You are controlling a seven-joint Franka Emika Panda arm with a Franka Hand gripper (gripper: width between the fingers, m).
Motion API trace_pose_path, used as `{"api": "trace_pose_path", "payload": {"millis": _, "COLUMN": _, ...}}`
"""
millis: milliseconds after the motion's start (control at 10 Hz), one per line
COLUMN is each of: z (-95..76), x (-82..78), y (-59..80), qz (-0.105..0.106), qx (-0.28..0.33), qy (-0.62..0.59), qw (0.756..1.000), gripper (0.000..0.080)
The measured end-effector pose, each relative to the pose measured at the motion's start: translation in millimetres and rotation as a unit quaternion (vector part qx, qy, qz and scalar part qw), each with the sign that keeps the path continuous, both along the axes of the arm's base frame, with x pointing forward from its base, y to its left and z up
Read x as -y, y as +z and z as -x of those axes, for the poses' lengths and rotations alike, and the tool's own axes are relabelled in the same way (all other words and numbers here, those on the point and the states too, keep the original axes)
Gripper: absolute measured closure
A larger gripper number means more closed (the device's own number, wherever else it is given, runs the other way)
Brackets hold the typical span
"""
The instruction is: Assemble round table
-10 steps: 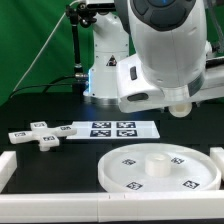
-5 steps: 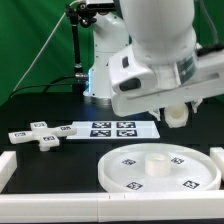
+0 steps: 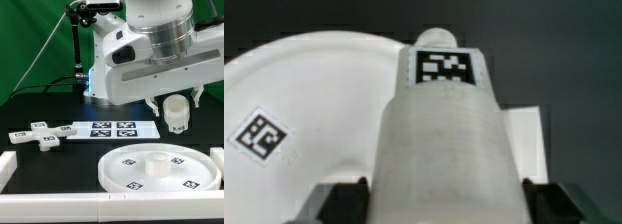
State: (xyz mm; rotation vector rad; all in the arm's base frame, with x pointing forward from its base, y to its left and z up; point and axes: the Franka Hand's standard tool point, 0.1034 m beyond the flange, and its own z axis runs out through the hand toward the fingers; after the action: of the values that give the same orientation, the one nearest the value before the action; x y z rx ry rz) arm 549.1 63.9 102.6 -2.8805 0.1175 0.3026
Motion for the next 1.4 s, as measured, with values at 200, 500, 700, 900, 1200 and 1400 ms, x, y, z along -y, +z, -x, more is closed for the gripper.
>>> {"api": "trace_pose_path", "payload": {"millis": 200, "z": -5.1, "x": 11.3, "y": 3.3, "qz": 0.011, "qx": 0.072, "qy": 0.037, "qw": 0.997, "gripper": 0.0392}}
{"api": "trace_pose_path", "payload": {"millis": 500, "z": -26.7, "x": 30.5, "y": 31.7, "qz": 0.033, "qx": 0.177, "qy": 0.057, "qw": 0.982, "gripper": 0.0392}}
{"api": "trace_pose_path", "payload": {"millis": 700, "z": -29.8, "x": 37.2, "y": 27.6, "qz": 0.055, "qx": 0.231, "qy": 0.051, "qw": 0.97, "gripper": 0.0392}}
{"api": "trace_pose_path", "payload": {"millis": 900, "z": -28.3, "x": 41.7, "y": 24.5, "qz": 0.077, "qx": 0.275, "qy": 0.059, "qw": 0.957, "gripper": 0.0392}}
{"api": "trace_pose_path", "payload": {"millis": 1200, "z": -30.2, "x": 34.9, "y": 27.0, "qz": 0.085, "qx": 0.29, "qy": 0.091, "qw": 0.949, "gripper": 0.0392}}
{"api": "trace_pose_path", "payload": {"millis": 1400, "z": -28.6, "x": 39.2, "y": 20.8, "qz": 0.088, "qx": 0.292, "qy": 0.094, "qw": 0.948, "gripper": 0.0392}}
